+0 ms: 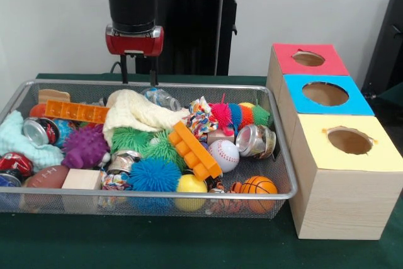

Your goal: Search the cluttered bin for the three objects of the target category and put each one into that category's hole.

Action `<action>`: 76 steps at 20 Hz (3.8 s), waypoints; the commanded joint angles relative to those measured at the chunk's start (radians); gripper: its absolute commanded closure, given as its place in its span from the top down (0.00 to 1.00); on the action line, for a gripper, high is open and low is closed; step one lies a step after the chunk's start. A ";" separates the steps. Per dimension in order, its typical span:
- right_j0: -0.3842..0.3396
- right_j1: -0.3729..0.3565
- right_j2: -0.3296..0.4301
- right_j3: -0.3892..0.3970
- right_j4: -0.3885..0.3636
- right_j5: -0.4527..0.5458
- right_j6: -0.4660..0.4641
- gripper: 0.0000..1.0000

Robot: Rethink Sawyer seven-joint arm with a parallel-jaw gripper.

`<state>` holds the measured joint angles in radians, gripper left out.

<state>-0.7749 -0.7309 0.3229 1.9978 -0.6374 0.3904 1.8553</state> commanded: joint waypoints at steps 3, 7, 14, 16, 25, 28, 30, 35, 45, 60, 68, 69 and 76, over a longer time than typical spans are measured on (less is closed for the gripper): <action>0.061 0.012 0.035 -0.056 -0.003 0.066 -0.011 1.00; 0.091 -0.005 0.015 -0.047 0.010 0.063 0.021 1.00; 0.134 0.013 -0.002 -0.049 0.017 0.052 0.045 1.00; 0.138 0.047 0.003 -0.074 0.015 0.053 0.037 1.00; 0.124 0.224 -0.020 -0.191 -0.048 -0.014 0.006 1.00; 0.103 0.238 -0.028 -0.196 -0.061 -0.027 -0.007 1.00; 0.086 0.226 -0.027 -0.190 -0.062 -0.023 -0.020 1.00; 0.038 0.195 -0.003 -0.164 -0.055 -0.004 -0.058 1.00; 0.026 0.130 -0.017 -0.097 -0.077 -0.030 -0.030 1.00; 0.070 0.101 -0.064 0.000 -0.113 -0.121 0.049 0.00; 0.023 0.044 -0.028 0.037 -0.087 -0.080 -0.014 0.00; 0.014 0.032 -0.020 0.043 -0.082 -0.068 -0.026 0.00; -0.046 -0.080 0.050 0.099 -0.017 0.023 -0.090 0.00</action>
<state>-0.7697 -0.7164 0.2802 2.0388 -0.6943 0.3026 1.8553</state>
